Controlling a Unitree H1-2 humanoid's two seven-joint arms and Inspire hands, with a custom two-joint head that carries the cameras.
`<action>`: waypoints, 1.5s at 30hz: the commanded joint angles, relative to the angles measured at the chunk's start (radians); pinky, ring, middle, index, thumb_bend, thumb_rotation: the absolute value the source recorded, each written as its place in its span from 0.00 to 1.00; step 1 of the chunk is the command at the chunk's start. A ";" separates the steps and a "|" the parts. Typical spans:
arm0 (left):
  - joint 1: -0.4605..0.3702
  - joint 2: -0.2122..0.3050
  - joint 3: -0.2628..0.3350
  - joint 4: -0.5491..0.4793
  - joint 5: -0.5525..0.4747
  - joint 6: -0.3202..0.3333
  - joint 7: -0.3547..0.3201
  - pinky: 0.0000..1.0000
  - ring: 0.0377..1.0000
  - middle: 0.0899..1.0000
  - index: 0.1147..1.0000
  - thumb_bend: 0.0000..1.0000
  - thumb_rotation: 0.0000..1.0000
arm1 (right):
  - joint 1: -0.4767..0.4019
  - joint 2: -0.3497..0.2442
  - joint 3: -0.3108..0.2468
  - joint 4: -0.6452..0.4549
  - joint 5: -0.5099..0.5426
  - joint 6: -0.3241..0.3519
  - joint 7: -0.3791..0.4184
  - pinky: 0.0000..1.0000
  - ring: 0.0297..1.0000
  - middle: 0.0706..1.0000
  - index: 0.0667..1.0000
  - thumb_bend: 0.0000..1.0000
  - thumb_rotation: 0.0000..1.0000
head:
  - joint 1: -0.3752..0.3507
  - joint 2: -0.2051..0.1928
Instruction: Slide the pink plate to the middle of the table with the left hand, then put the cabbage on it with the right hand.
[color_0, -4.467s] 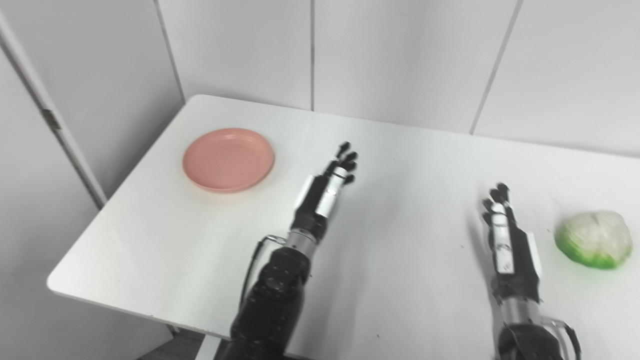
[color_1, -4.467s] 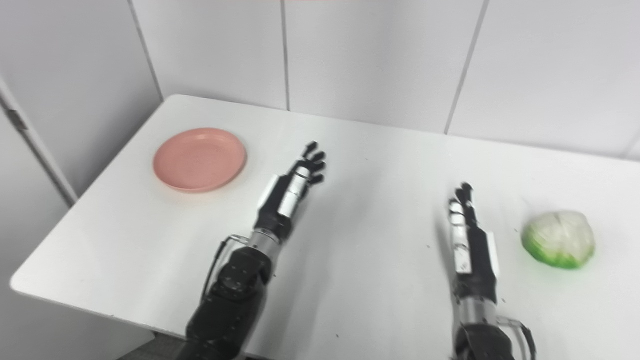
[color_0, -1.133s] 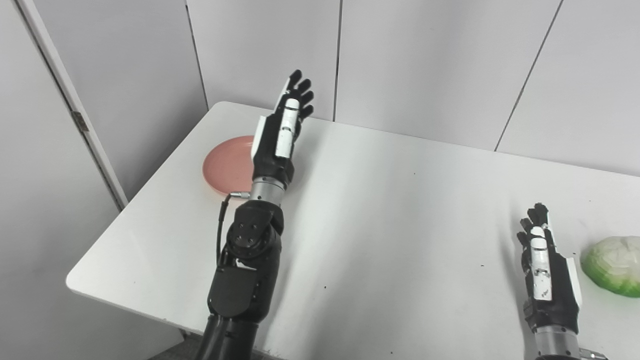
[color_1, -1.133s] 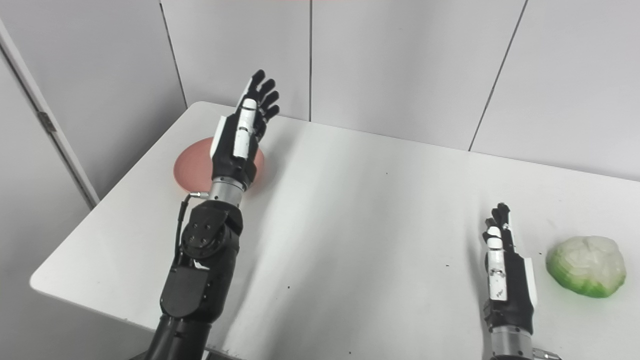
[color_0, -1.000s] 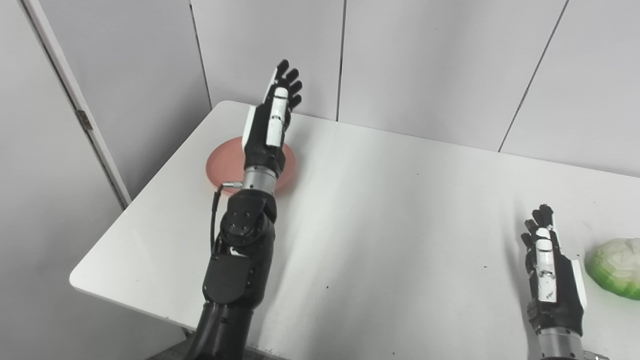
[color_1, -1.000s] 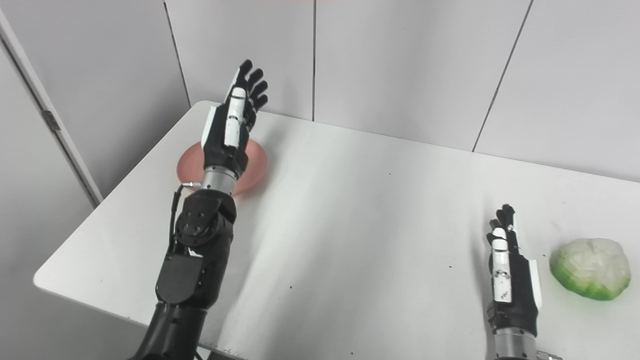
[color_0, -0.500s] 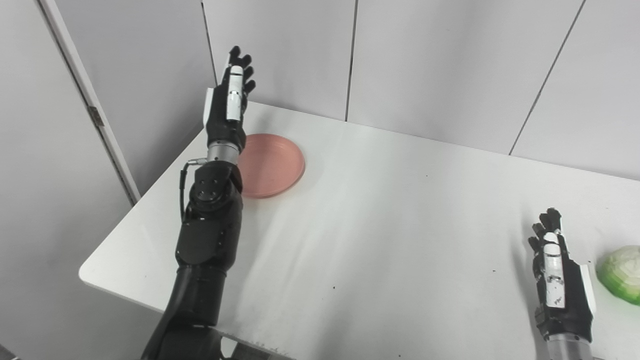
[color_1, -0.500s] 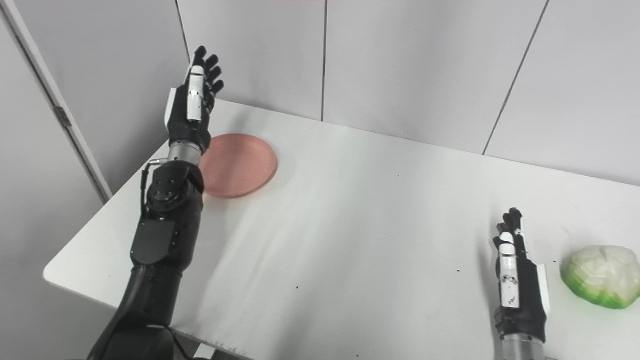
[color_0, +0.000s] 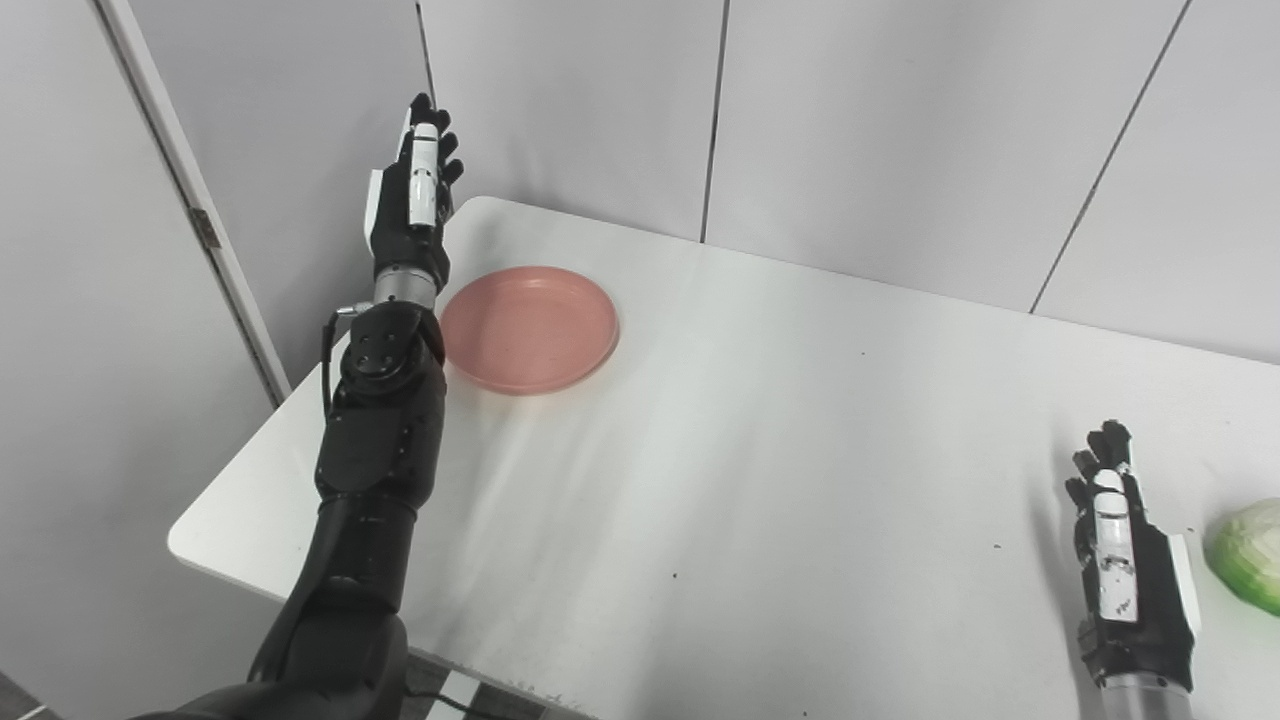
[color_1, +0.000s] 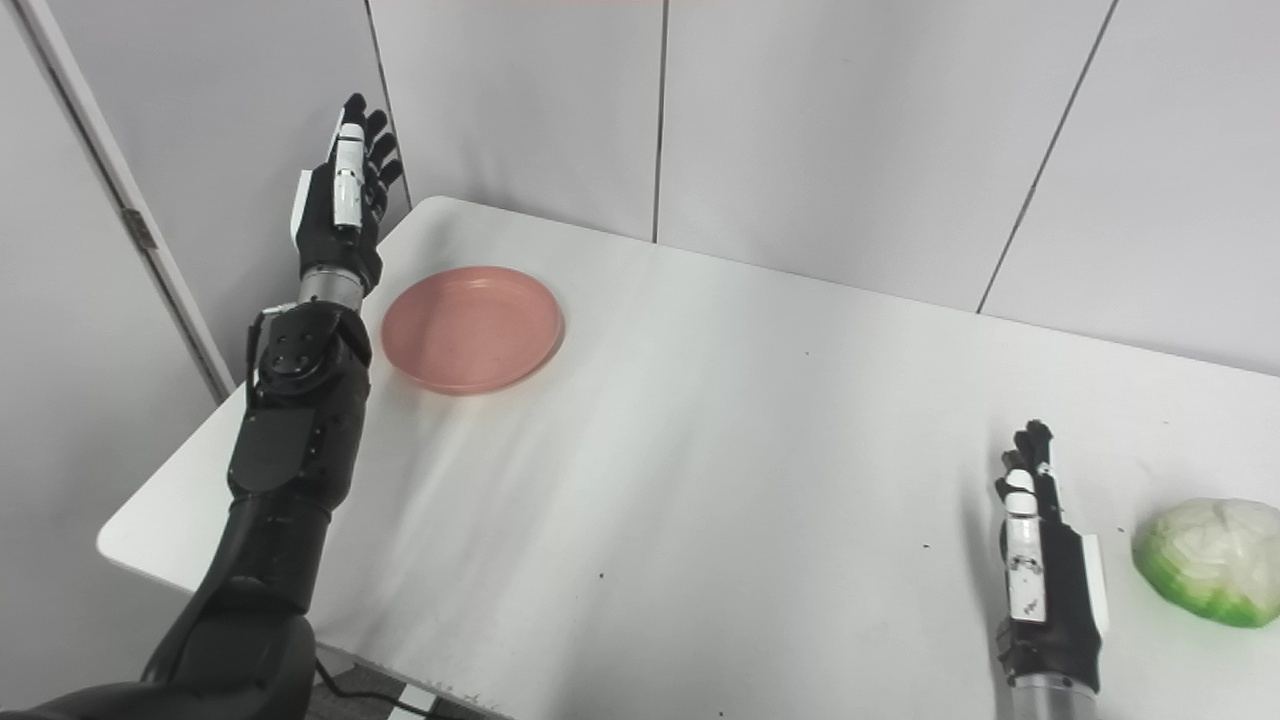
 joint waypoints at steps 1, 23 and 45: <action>-0.067 0.046 0.007 -0.012 -0.013 0.000 -0.004 0.97 0.97 0.95 0.94 0.41 1.00 | 0.043 -0.001 -0.008 0.036 -0.003 -0.005 -0.002 1.00 1.00 1.00 1.00 0.05 1.00 | 0.000 0.001; -0.074 0.105 0.046 0.153 -0.113 -0.012 -0.050 0.92 0.94 0.93 0.90 0.40 1.00 | 0.048 0.000 -0.007 0.022 -0.005 0.004 -0.001 1.00 0.99 1.00 1.00 0.05 1.00 | 0.004 0.011; -0.096 0.137 0.056 0.374 -0.132 -0.087 -0.076 0.94 0.94 0.93 0.92 0.40 1.00 | 0.053 -0.007 -0.009 0.013 0.005 -0.002 0.009 1.00 0.99 1.00 1.00 0.06 1.00 | 0.006 0.032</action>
